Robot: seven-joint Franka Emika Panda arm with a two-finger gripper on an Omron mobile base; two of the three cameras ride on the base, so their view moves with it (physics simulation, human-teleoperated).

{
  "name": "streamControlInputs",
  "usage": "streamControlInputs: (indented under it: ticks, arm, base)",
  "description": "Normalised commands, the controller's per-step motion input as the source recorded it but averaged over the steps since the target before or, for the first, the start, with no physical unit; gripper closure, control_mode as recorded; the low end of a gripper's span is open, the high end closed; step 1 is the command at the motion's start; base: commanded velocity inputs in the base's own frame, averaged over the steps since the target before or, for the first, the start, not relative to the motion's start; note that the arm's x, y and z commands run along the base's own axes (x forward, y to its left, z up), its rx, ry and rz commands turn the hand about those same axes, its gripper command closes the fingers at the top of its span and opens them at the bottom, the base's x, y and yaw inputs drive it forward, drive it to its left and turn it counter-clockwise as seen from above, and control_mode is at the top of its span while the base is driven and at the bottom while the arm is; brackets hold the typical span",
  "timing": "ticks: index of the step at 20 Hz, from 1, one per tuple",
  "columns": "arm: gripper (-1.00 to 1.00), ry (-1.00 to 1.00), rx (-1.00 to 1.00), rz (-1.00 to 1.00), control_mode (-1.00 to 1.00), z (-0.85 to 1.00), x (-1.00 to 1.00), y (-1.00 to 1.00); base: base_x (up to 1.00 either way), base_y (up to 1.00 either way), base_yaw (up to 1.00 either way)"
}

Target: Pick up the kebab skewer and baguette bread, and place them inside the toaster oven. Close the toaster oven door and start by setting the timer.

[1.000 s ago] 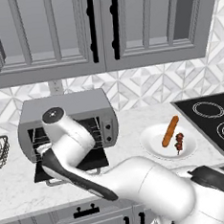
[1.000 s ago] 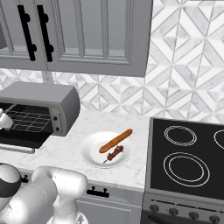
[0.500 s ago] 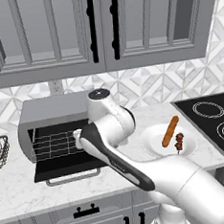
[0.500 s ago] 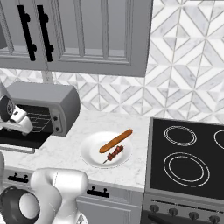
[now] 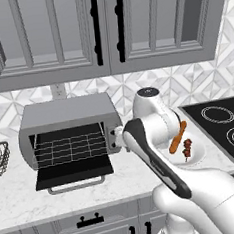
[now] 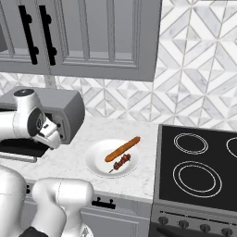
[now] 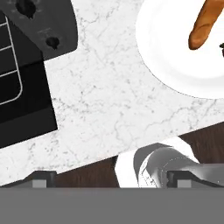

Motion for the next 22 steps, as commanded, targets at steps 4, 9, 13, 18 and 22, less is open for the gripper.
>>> streamControlInputs:
  ticks: [4, 9, 13, 18, 22]
  arm:
    - [-1.00, 0.23, 0.02, -0.12, -1.00, -0.04, 0.37, -1.00]
    - [-1.00, 0.20, 0.08, -0.09, -1.00, -0.22, 0.58, -1.00]
    - [-1.00, 0.09, 0.00, -0.04, -1.00, -0.41, 0.55, -0.94]
    - [-1.00, 0.02, 0.00, 0.00, -1.00, -0.45, 0.66, -0.73]
    - [-1.00, 0.00, 0.00, 0.00, -1.00, -0.37, 0.64, -0.18]
  base:
    - [0.00, 0.00, 0.00]
    - [0.00, 0.00, 0.00]
    - [0.00, 0.00, 0.00]
    - [0.00, 0.00, 0.00]
    - [0.00, 0.00, 0.00]
